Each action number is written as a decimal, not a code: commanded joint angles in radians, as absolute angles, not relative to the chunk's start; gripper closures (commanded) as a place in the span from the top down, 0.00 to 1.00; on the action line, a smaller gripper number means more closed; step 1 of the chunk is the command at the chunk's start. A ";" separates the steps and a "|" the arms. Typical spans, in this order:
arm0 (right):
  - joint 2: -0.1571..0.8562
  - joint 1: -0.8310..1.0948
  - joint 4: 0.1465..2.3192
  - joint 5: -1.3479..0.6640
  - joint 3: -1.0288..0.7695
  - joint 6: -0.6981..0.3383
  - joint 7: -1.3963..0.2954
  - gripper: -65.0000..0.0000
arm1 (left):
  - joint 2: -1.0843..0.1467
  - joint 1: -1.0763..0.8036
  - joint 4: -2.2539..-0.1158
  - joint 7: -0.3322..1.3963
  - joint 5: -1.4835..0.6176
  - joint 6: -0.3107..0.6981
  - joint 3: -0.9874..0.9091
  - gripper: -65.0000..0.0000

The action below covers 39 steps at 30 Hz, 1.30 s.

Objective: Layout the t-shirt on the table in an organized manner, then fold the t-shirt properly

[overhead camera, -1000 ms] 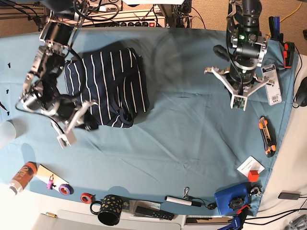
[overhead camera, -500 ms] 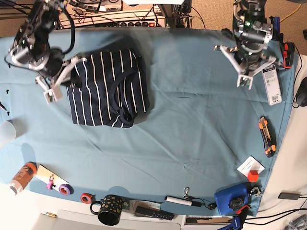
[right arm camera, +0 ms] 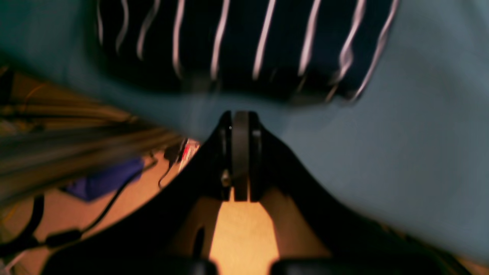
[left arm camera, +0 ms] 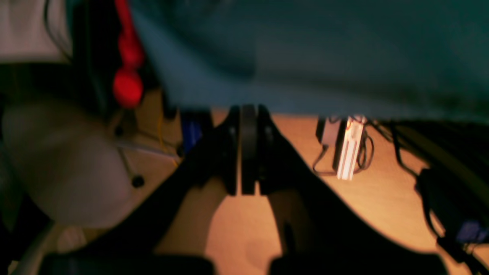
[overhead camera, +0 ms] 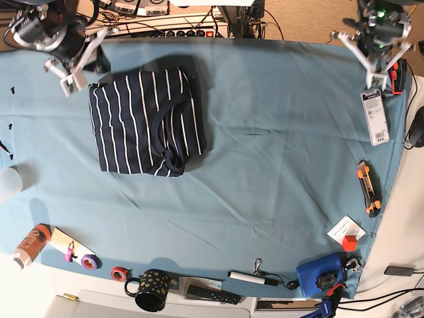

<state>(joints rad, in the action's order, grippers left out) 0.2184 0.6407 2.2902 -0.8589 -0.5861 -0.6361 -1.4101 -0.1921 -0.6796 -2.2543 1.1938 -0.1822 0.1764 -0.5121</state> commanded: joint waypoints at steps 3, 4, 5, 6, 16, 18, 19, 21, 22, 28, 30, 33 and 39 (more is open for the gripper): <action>0.229 0.724 2.307 -0.868 -0.592 -0.639 -1.396 0.00 | -0.199 -0.764 -2.273 1.203 -0.273 0.178 -0.554 0.00; 0.230 0.751 2.307 -0.868 -0.592 -0.639 -1.396 0.00 | -0.200 -0.793 -2.273 1.213 -0.304 0.179 -0.557 0.00; 0.229 0.778 2.307 -0.868 -0.592 -0.639 -1.396 0.00 | -0.199 -0.822 -2.273 1.216 -0.331 0.186 -0.557 0.00; 0.229 0.804 2.307 -0.867 -0.590 -0.640 -1.396 0.00 | -0.200 -0.853 -2.272 1.214 -0.358 0.186 -0.557 0.00; 0.224 0.978 2.212 -0.836 -0.590 -0.698 -1.396 0.00 | -0.199 -1.047 -2.086 1.053 -0.420 0.186 -0.541 0.00; 0.224 0.978 2.141 -0.814 -0.590 -0.698 -1.396 0.00 | -0.199 -1.041 -2.000 1.024 -0.421 0.214 -0.530 0.00; 0.224 0.975 2.103 -0.807 -0.590 -0.698 -1.396 0.00 | -0.199 -1.033 -1.954 1.004 -0.420 0.240 -0.524 0.00; 0.225 0.954 2.022 -0.807 -0.588 -0.698 -1.396 0.00 | -0.199 -1.007 -1.859 0.983 -0.420 0.273 -0.516 0.00; 0.225 0.940 1.979 -0.807 -0.588 -0.698 -1.396 0.00 | -0.197 -0.989 -1.813 0.982 -0.419 0.289 -0.513 0.00; 0.229 0.829 1.696 -0.758 -0.567 -0.698 -1.396 0.00 | -0.194 -0.867 -1.545 0.938 -0.419 0.316 -0.513 0.00; 0.235 0.784 1.590 -0.754 -0.532 -0.698 -1.396 0.00 | -0.194 -0.825 -1.457 0.892 -0.416 0.317 -0.513 0.00; 0.247 0.707 1.418 -0.661 -0.444 -0.698 -1.308 0.00 | -0.194 -0.757 -1.325 0.783 -0.363 0.366 -0.513 0.00; 0.280 0.522 1.097 -0.408 -0.208 -0.698 -1.075 0.00 | -0.193 -0.599 -1.068 0.598 -0.233 0.393 -0.513 0.00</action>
<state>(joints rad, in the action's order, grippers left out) 0.2676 0.5144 1.0821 -0.3923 -0.2016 -0.6930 -1.0695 -0.1844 -0.5804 -1.0592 0.5915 -0.2302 0.3904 -0.5095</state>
